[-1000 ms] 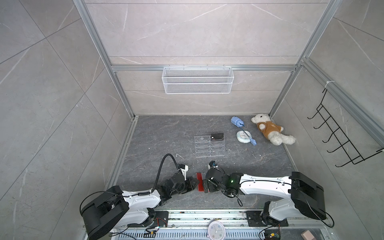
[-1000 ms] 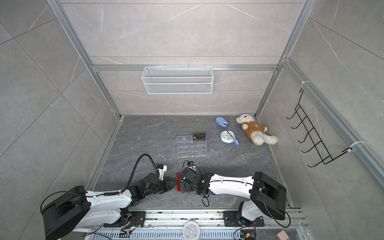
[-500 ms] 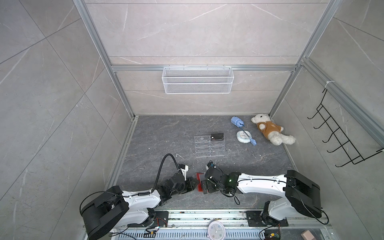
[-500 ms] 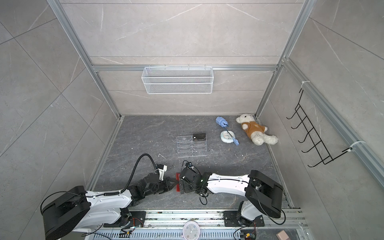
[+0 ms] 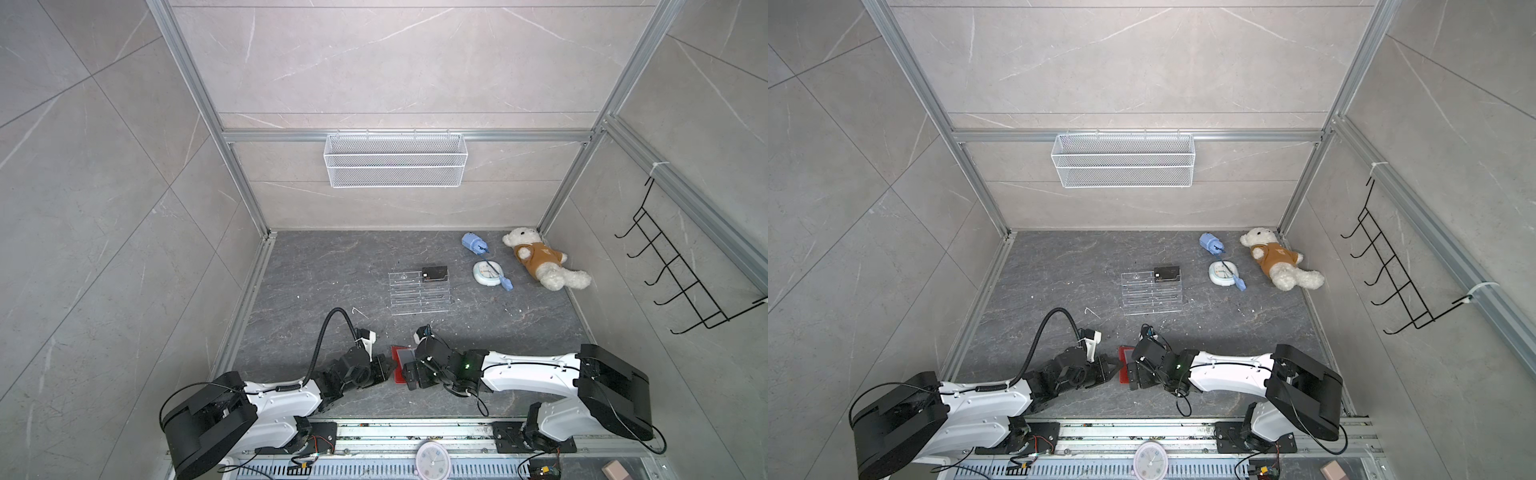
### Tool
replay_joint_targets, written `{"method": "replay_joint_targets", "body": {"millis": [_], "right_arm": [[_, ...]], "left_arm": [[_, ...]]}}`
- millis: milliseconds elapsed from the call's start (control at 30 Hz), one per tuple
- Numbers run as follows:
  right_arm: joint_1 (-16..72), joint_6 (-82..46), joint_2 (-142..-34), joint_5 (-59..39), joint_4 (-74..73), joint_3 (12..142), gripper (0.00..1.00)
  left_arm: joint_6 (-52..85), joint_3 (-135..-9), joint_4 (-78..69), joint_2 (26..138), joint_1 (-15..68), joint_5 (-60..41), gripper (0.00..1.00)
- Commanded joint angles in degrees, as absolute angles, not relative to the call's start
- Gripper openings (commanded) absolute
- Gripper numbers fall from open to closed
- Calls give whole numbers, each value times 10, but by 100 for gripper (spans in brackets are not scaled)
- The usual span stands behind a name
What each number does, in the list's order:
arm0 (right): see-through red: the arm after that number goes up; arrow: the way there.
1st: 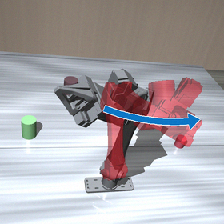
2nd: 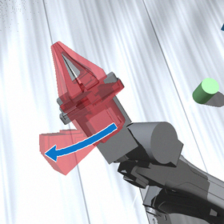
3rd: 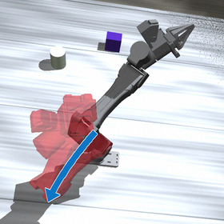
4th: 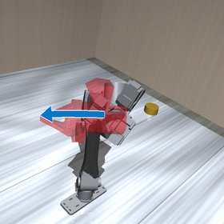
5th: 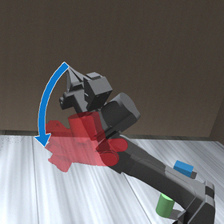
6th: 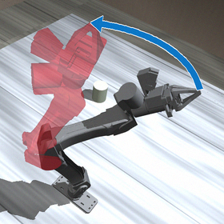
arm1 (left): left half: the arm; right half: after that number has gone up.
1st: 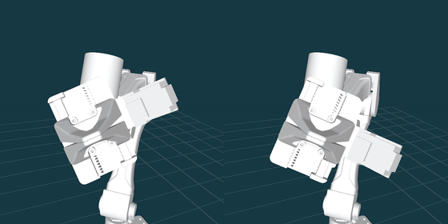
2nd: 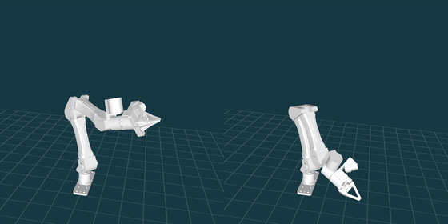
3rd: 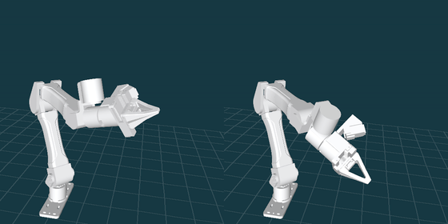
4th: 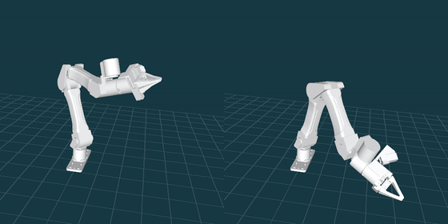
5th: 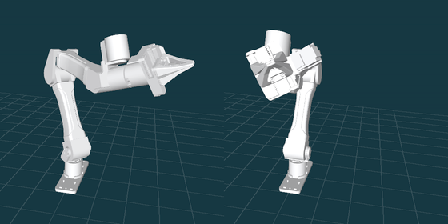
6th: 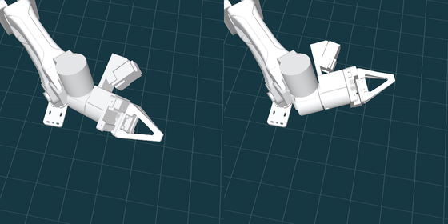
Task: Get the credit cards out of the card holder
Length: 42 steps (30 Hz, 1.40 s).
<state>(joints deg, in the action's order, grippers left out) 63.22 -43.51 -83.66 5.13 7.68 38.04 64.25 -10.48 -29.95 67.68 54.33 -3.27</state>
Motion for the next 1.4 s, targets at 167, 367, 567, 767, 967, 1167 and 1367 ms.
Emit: {"method": "replay_joint_targets", "body": {"millis": [167, 367, 567, 767, 967, 1167, 1367], "right_arm": [[659, -483, -815, 18, 83, 318, 100], [685, -505, -794, 27, 88, 301, 100], [693, -527, -718, 56, 140, 285, 100], [654, -492, -665, 66, 225, 312, 100], [576, -439, -668, 2, 195, 332, 99], [514, -407, -678, -59, 161, 337, 82], [458, -396, -692, -133, 94, 317, 40]], "left_arm": [[634, -111, -296, 663, 542, -8, 0], [635, -113, -292, 662, 542, -6, 0], [633, -114, -273, 653, 542, -2, 0], [604, -137, -210, 645, 541, 6, 0], [585, -156, -155, 641, 541, 16, 46], [568, -215, 6, 554, 541, 62, 68], [569, -256, -10, 567, 550, 16, 64]]}}
